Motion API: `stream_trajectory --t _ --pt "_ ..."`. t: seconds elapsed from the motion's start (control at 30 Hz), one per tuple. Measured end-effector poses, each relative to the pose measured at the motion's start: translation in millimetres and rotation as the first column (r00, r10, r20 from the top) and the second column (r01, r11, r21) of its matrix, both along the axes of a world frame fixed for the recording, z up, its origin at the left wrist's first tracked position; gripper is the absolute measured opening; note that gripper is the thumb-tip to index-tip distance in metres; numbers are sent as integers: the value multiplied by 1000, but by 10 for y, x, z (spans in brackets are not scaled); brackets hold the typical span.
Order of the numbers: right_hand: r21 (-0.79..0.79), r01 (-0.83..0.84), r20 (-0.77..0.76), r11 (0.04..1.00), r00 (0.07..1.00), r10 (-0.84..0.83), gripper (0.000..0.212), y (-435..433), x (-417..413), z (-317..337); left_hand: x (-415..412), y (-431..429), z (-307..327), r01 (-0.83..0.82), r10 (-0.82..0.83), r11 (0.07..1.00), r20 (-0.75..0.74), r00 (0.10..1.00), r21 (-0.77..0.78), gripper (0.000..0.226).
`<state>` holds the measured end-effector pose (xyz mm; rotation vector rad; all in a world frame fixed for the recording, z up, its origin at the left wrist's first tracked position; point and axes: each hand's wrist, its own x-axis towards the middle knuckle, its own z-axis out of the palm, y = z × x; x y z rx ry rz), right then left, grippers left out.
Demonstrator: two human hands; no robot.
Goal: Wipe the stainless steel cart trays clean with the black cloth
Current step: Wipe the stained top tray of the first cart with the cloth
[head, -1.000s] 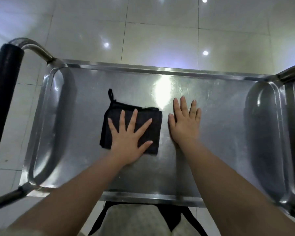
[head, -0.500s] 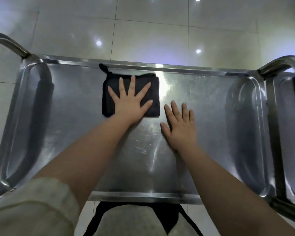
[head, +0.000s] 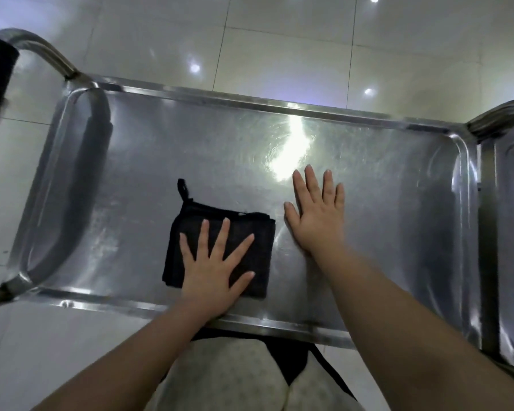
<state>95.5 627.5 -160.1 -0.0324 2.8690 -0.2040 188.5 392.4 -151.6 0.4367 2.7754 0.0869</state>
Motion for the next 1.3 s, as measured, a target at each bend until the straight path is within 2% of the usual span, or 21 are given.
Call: stream_trajectory --t 0.07,0.13,0.23,0.37,0.47,0.6,0.87,1.0,1.13,1.2,1.3 --pt "15 -9 -7 1000 1000 9 65 -11 -1 -19 155 -22 20 -4 4 1000 5 1000 11 67" --pt "39 0 0 999 1000 0 64 -43 -4 -5 39 -6 23 -76 76 997 0 997 25 70" --pt "38 17 62 999 998 -19 63 -126 147 0 -419 45 32 -190 190 981 -4 982 31 73" --pt "-3 -1 32 1000 999 1 64 -182 753 8 -1116 188 151 -274 272 961 47 961 29 65" --pt "18 -43 74 999 996 42 64 -43 1006 50 -1295 347 190 -340 341 940 -25 940 21 59" --pt "45 47 123 998 991 -52 64 250 964 84 -1073 453 63 -329 328 944 -51 943 -3 61" --pt "16 40 45 999 998 -41 61 265 963 76 149 663 -10 -79 79 997 -37 996 17 67" --pt "1 39 38 999 999 -39 61 271 976 86 1 -69 -18 -233 232 972 -38 972 -25 69" --pt "-4 15 96 1000 995 -15 60 328 986 147 -131 -775 48 -381 380 923 -28 925 -53 73" --pt "36 35 118 999 992 -39 60 421 1097 158 -73 -768 55 -395 395 918 -18 919 -44 72" --pt "53 104 104 993 989 -109 58 495 1273 121 84 -306 60 -376 376 925 -1 926 -54 70"
